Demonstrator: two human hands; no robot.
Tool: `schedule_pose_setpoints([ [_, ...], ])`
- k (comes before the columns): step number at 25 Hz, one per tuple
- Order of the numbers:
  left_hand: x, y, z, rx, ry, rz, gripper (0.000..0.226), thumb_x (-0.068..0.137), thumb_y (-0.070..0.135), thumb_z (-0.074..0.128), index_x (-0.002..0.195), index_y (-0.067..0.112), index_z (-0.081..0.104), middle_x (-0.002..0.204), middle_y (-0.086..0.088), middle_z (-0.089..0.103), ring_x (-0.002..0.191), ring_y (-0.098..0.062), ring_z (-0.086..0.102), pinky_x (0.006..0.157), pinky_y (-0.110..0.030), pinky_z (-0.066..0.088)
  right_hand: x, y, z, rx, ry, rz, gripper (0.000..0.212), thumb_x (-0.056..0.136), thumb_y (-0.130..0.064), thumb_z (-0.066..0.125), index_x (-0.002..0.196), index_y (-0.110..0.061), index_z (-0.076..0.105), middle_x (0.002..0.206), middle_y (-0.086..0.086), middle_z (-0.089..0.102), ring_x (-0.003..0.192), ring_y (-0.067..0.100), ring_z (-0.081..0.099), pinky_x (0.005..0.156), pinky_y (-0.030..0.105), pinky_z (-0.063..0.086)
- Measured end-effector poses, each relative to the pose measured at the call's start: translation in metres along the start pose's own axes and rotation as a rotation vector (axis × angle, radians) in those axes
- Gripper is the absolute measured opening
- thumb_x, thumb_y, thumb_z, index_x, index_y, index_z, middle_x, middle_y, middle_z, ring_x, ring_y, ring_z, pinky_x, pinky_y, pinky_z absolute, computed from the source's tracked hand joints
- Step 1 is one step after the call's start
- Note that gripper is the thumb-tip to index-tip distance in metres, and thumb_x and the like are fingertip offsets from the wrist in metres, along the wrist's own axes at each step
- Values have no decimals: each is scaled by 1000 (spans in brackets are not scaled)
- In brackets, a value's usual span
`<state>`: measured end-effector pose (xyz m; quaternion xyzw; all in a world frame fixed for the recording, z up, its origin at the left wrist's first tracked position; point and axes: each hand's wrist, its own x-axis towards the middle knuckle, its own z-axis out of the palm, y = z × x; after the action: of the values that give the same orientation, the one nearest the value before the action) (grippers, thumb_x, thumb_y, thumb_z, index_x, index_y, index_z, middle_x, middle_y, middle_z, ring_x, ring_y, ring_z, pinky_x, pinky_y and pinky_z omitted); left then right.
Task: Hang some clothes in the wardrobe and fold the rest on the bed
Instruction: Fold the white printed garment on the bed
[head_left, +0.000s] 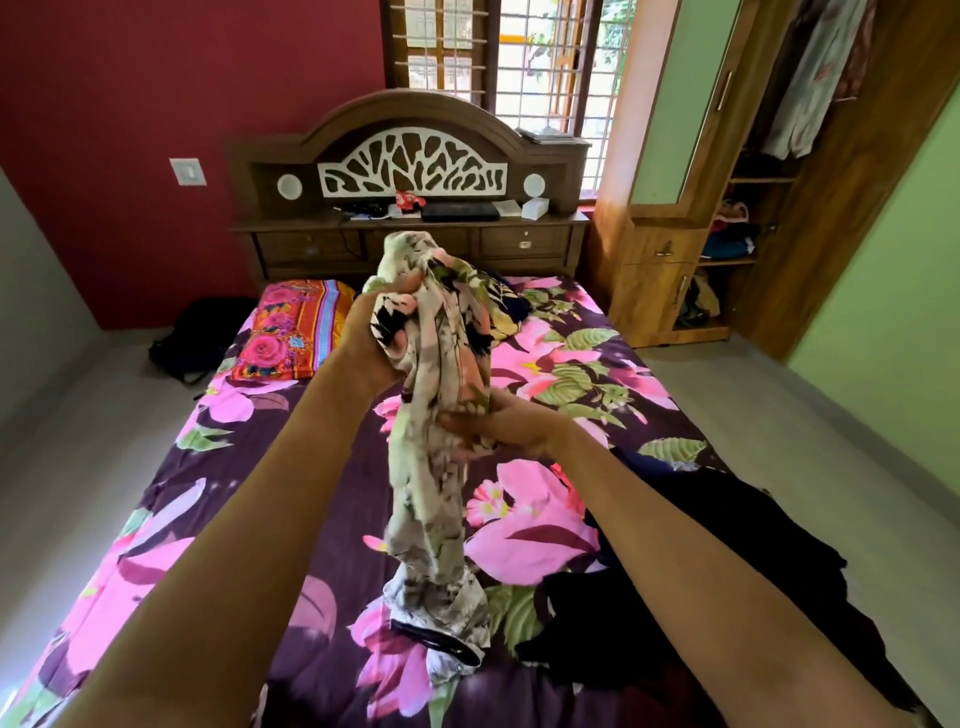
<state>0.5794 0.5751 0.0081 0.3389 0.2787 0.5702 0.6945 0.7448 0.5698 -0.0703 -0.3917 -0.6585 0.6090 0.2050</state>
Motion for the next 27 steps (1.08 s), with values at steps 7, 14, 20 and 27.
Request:
schedule_pose_setpoints([
  [7, -2, -33, -43, 5, 122, -331, 85, 80, 80, 26, 106, 11, 69, 87, -8, 68, 79, -25, 61, 84, -36, 47, 13, -44, -19, 636, 402, -95, 38, 98, -33, 47, 71, -8, 56, 44, 6, 52, 40, 15, 53, 43, 21, 46],
  [14, -18, -58, -56, 958, -136, -623, 54, 61, 52, 77, 104, 21, 66, 109, -6, 68, 114, -31, 58, 97, -45, 45, 7, -55, -33, 602, 470, -107, 46, 89, -54, 52, 94, -11, 67, 79, 8, 72, 75, 20, 70, 73, 36, 58],
  [20, -17, -70, -87, 1347, 120, -543, 21, 92, 4, 48, 111, 8, 57, 99, -13, 59, 83, -25, 59, 67, -38, 51, -6, -53, -54, 581, 417, -21, 7, 83, -11, 68, 82, -6, 65, 60, 4, 68, 53, 11, 66, 52, 27, 58],
  [27, 4, 12, -47, 228, 116, 169, 23, 96, 4, 36, 101, 7, 59, 80, -8, 61, 72, -19, 60, 62, -32, 57, -1, -4, -77, 825, 369, -111, 48, 69, -60, 65, 87, -15, 70, 91, 8, 69, 87, 24, 66, 90, 39, 51],
])
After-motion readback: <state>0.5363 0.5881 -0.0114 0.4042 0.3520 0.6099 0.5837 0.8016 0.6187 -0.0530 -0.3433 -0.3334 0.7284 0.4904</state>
